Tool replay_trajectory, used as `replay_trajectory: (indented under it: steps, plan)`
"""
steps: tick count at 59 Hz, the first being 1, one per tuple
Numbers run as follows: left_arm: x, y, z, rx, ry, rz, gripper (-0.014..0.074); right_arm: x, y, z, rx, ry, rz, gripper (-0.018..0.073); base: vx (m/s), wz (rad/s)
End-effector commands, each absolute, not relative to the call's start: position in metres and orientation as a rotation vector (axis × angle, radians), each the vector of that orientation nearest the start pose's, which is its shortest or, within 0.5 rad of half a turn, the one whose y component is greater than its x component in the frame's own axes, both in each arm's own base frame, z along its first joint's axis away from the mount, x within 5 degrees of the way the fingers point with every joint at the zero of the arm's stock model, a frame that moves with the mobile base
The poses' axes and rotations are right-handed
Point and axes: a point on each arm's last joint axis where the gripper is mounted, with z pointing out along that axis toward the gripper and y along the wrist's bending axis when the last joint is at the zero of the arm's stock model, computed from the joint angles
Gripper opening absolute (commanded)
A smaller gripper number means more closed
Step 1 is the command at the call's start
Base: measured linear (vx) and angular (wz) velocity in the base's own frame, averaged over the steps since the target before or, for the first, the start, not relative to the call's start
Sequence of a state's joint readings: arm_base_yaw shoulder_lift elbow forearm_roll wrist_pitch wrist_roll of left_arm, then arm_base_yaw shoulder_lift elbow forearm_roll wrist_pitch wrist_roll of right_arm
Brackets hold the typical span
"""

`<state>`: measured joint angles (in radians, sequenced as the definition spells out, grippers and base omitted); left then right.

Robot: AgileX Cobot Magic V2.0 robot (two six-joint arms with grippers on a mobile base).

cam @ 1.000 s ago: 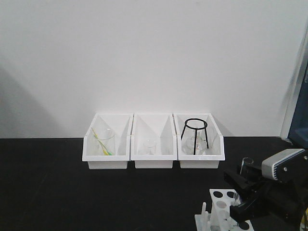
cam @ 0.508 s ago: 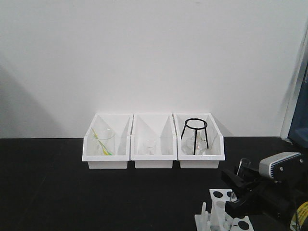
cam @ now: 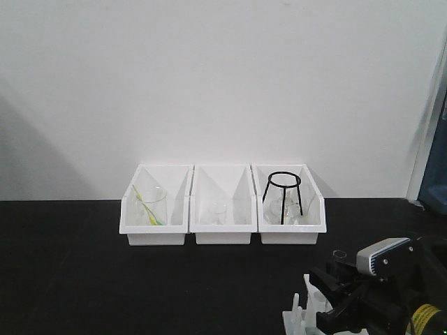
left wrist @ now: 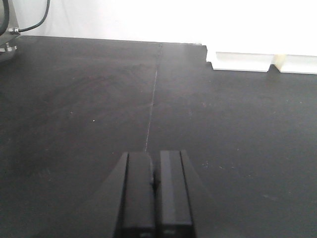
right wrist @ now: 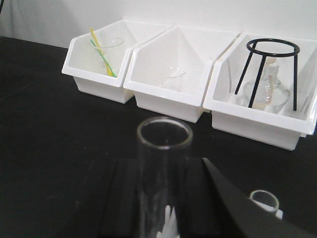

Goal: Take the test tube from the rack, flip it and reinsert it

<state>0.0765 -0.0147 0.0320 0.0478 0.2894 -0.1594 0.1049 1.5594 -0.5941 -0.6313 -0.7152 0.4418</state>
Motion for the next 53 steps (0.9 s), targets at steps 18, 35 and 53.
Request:
replay_trajectory:
  steps: [18,35,53]
  plan:
    - [0.055,0.005,0.185,-0.164,1.684,-0.028,-0.0006,0.29,0.073,0.217,-0.525,1.682,0.439,0.0199,0.0,0.0]
    - [0.055,0.005,0.185,-0.164,1.684,-0.028,-0.0006,0.29,0.073,0.217,-0.528,1.683,0.441,0.0419,0.0,0.0]
    - [0.055,0.005,0.185,-0.164,1.684,-0.028,-0.0006,0.278,0.071,0.249,-0.527,1.578,0.413,0.0447,0.0,0.0]
